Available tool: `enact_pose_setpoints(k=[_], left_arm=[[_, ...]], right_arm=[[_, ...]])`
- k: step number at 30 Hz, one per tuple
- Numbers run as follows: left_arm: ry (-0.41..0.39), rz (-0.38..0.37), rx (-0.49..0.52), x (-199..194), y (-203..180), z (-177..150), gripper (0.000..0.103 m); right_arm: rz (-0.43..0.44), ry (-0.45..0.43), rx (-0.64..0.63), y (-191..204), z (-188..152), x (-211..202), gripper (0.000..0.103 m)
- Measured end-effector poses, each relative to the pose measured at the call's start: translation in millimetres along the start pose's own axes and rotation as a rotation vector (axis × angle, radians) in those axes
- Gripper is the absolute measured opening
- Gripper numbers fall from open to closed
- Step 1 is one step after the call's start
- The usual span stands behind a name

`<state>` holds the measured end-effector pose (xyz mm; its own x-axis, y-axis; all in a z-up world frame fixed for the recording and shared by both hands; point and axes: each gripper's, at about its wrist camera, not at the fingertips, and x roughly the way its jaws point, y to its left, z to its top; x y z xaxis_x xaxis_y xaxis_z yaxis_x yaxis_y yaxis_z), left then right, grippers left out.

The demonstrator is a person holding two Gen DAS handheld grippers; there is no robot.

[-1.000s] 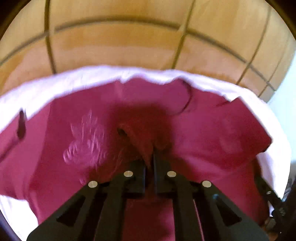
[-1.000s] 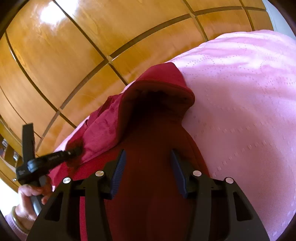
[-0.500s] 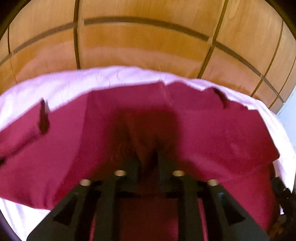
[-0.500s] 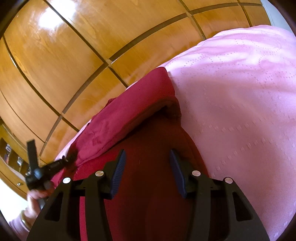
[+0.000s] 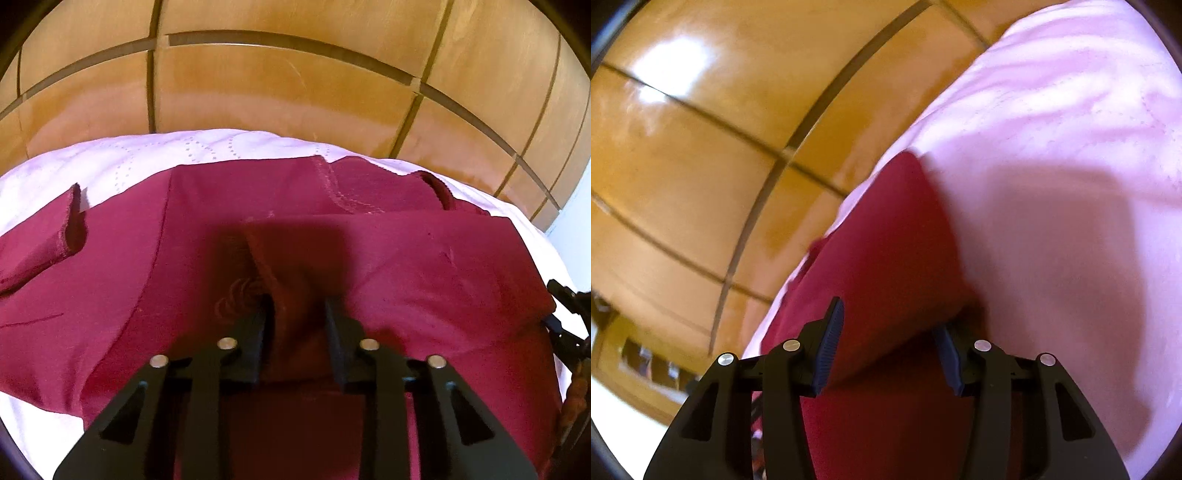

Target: Fold small clothes

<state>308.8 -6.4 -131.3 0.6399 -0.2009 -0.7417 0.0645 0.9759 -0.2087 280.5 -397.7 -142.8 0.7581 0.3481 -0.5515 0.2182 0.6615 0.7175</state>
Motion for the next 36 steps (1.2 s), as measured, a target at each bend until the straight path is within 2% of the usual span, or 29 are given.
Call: enact_pose_setpoints(k=[1,2,4,6,10,12,18,22,26,30,33,36], left_arm=[[0.003,0.002,-0.005,0.2,1.2,0.9,0.018],[0.007,0.01,-0.008,-0.4,2.3,2.9,0.009],[0.012,0.007,0.006,-3.9,2.5,7.6,0.006],[0.006,0.015,0.039,-4.6,0.4,6.7,0.006],[-0.002,0.0,0.012,-1.3,5.2,2.9,0.006],[-0.01,-0.006,0.007,-1.9,6.6,1.5,0.009],[-0.015,-0.019,-0.005,-0.6,9.4,-0.3,0.009],[-0.016,-0.013,0.0,-0.6,8.2,-0.1,0.009],[-0.016,-0.004,0.007,0.4,6.7,0.0,0.009],[-0.016,-0.012,-0.002,1.4,8.0,-0.9,0.009],[-0.015,-0.015,-0.002,3.4,8.3,-1.4,0.01],[-0.014,-0.022,-0.009,3.7,9.5,-1.5,0.009]], right_arm=[[-0.037,-0.029,-0.004,-2.5,1.9,-2.1,0.033],[-0.067,-0.042,-0.013,-3.7,1.6,-3.3,0.02],[-0.098,-0.056,-0.036,-8.0,-4.1,-4.6,0.017],[-0.108,-0.063,-0.069,-7.8,-11.2,-4.9,0.016],[-0.124,-0.025,-0.094,-3.4,-11.8,-2.3,0.017],[-0.138,-0.014,-0.12,0.4,-14.5,-11.2,0.024],[-0.207,-0.133,-0.318,35.0,-15.3,-50.0,0.025],[-0.22,-0.121,-0.465,70.8,8.0,-22.9,0.025],[-0.275,-0.002,-0.526,80.9,37.2,47.1,0.025],[-0.426,0.025,-0.504,53.0,57.8,89.7,0.025],[-0.373,0.011,-0.41,30.0,67.1,90.0,0.025],[-0.378,0.005,-0.419,30.7,65.9,86.8,0.025]])
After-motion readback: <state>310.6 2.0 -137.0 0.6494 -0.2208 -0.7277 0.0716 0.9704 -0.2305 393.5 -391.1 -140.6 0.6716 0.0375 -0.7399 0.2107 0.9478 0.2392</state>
